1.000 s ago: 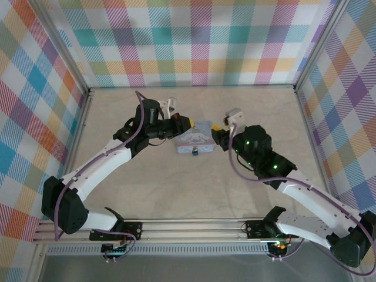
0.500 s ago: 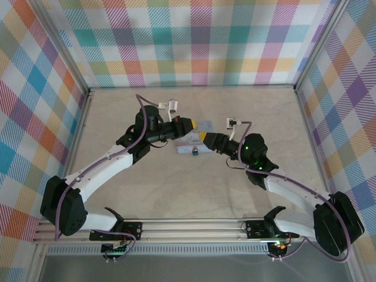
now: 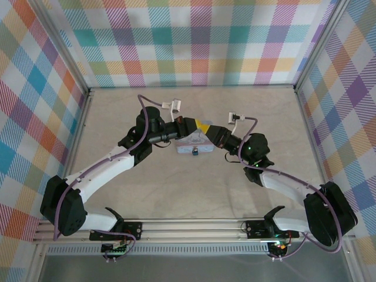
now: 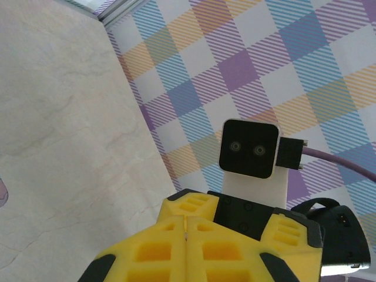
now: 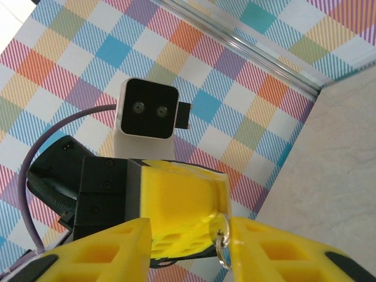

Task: Unlock the padlock with the key

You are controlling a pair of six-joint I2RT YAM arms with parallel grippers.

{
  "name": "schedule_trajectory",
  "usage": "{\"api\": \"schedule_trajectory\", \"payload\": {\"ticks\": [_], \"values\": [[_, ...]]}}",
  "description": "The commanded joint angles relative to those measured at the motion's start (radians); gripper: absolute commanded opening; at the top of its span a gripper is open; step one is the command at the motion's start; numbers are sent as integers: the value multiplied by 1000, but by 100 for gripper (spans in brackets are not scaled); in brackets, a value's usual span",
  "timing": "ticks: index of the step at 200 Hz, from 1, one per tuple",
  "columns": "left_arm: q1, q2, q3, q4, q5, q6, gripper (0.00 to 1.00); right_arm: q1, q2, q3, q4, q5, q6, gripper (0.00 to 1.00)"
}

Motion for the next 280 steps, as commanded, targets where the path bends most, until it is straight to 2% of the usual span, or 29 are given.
{"api": "schedule_trajectory", "payload": {"ticks": [1,52,85,99,113,132,156,192,223,248,280], "values": [[-14,-28,-13,53,23,-15,0,-4,8,4,79,-24,13,37],[-15,-44,-32,76,6,-32,0,-4,41,7,118,-27,32,19],[-17,-52,-37,81,3,-39,0,-4,55,5,146,-35,36,0],[-17,-59,-41,75,-8,-39,0,-4,52,3,138,-31,30,0],[-17,-69,-40,44,-30,-25,18,-9,40,-4,116,-25,21,0],[-14,-100,-44,-26,-80,14,56,-28,-2,-15,53,-29,-5,0],[-6,-154,-83,-73,-135,54,74,-72,-92,-11,-120,-47,-86,0],[-6,-173,-131,-182,-134,112,75,-158,-181,80,-513,-26,-270,0],[-24,-142,-248,-164,-139,104,75,-196,-117,210,-766,86,-497,0],[-44,-88,-360,-37,-155,71,75,-197,7,299,-800,156,-607,0],[-55,27,-405,99,-198,92,75,-197,223,435,-808,188,-691,0]]}}
